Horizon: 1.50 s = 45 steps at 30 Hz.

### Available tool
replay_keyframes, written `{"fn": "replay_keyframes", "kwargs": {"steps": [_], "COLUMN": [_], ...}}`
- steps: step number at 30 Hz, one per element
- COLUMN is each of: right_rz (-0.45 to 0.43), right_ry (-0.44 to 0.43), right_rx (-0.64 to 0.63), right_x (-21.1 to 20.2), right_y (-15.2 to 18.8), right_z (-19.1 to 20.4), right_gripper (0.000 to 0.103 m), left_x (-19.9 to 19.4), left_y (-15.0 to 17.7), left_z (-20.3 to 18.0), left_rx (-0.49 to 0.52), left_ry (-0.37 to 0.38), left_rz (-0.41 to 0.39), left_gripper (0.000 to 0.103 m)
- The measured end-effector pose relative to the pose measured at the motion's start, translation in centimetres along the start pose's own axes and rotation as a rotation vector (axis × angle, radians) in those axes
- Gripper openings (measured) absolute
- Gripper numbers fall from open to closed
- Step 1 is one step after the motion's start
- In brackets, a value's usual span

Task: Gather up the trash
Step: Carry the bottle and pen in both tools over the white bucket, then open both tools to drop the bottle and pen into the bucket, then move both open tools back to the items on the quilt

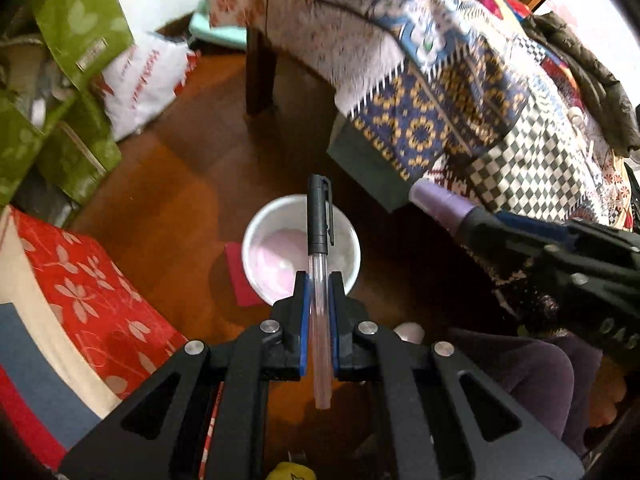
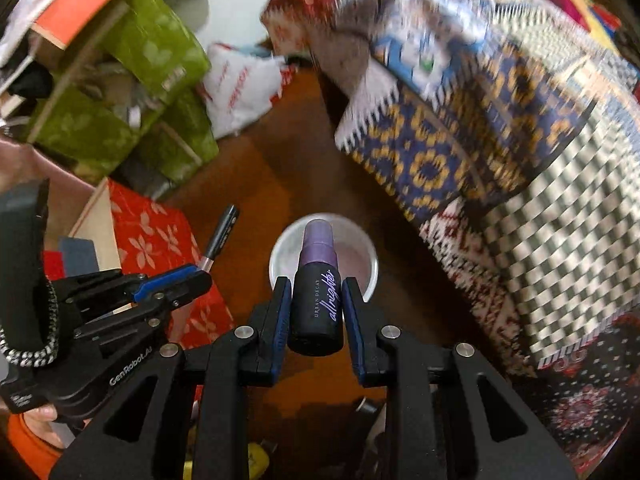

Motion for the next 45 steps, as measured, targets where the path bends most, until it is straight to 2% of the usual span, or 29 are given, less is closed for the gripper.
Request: {"fn": "replay_keyframes", "kwargs": {"steps": [5,9,13,17,18,22,30,34,40,45], "right_rz": [0.071,0.077,0.052,0.044,0.038,0.023,-0.051,-0.127,-0.266,-0.338], "right_ry": [-0.024,-0.054,-0.060,-0.035,-0.022,0.019,0.060,0.092,0.142,0.149], "right_rx": [0.038,0.050,0.035,0.016,0.005,-0.043,-0.082,-0.093,-0.069,-0.027], "right_x": [3.0,3.6,3.5,3.3,3.1,2.0,-2.2,-5.8,-12.4,-16.9], "right_y": [0.5,-0.2,-1.3,-1.4,-1.4,-1.0,0.0,0.2,0.7,1.6], "right_z": [-0.5,0.0,0.2,-0.1,-0.2,-0.5,-1.0,-1.3,-2.8,-4.8], "right_gripper": [0.024,0.024,0.024,0.037,0.037,0.037,0.037,0.037,0.037,0.037], "left_x": [2.7,3.8,3.6,3.3,3.1,1.8,-2.9,-5.9,-11.3,-15.5], "left_y": [0.0,-0.8,-2.1,-2.6,-2.6,-2.3,-1.6,-1.7,-1.9,-2.0], "left_z": [0.4,0.6,0.7,1.0,1.1,1.2,-0.1,-1.6,-4.9,-8.8], "left_rx": [-0.028,-0.054,-0.073,-0.085,-0.080,-0.050,-0.013,0.015,0.057,0.095], "left_ry": [-0.004,-0.002,-0.007,-0.014,-0.021,-0.063,-0.090,-0.089,-0.069,-0.040], "left_rz": [0.061,0.076,0.048,0.037,0.030,-0.006,-0.098,-0.160,-0.279,-0.374], "left_gripper": [0.007,0.007,0.008,0.013,0.016,0.018,0.018,0.018,0.018,0.018]}}
Point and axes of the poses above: each gripper's, at about its wrist camera, not at the fingertips, and x roughly the way its jaws point, z to its left, y to its underside, the point moved 9 cm from there along x, roughly the way its jaws point, and after that the axes turned 7 degrees about -x, right-handed, at the moved point
